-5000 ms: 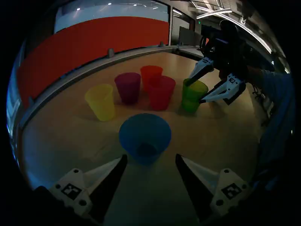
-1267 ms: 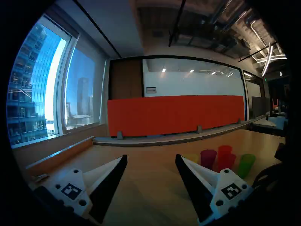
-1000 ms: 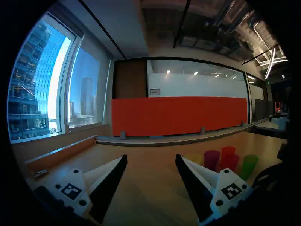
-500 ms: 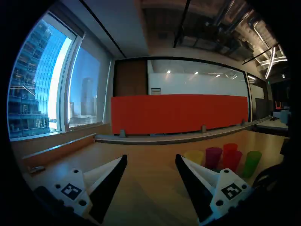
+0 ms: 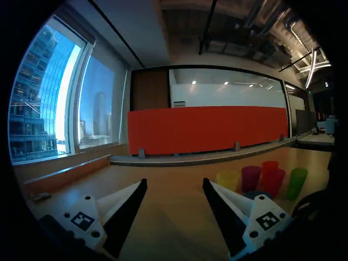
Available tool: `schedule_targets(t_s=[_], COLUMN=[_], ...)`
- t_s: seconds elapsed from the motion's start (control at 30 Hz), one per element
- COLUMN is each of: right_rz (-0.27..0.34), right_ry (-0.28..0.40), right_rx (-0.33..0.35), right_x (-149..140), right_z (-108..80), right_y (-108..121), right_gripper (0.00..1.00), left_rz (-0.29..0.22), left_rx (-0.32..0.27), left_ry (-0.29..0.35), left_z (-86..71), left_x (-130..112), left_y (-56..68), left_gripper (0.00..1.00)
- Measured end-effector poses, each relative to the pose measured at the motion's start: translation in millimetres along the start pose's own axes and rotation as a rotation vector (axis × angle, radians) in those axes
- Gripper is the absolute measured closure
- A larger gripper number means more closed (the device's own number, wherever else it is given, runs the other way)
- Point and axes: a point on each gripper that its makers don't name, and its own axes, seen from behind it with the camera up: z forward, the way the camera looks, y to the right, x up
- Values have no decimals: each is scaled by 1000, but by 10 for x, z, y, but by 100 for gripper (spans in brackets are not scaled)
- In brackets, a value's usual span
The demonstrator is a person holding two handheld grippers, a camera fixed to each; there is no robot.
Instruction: Pour water
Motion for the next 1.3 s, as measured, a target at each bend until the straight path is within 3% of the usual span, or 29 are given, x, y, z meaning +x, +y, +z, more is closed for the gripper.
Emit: schedule_targets(t_s=[0.4,1.3], right_rz=[41,33], right_ry=[-4,5], right_rx=[6,10], right_x=[10,48], right_z=[-2,-33], right_y=[-3,-3], right_gripper=[0,0], left_rz=[-29,-42], left_rx=[-11,-23], left_ry=[-5,-37], left_z=[52,73], left_x=[-84,-170], left_y=[-32,-18], left_gripper=[5,5])
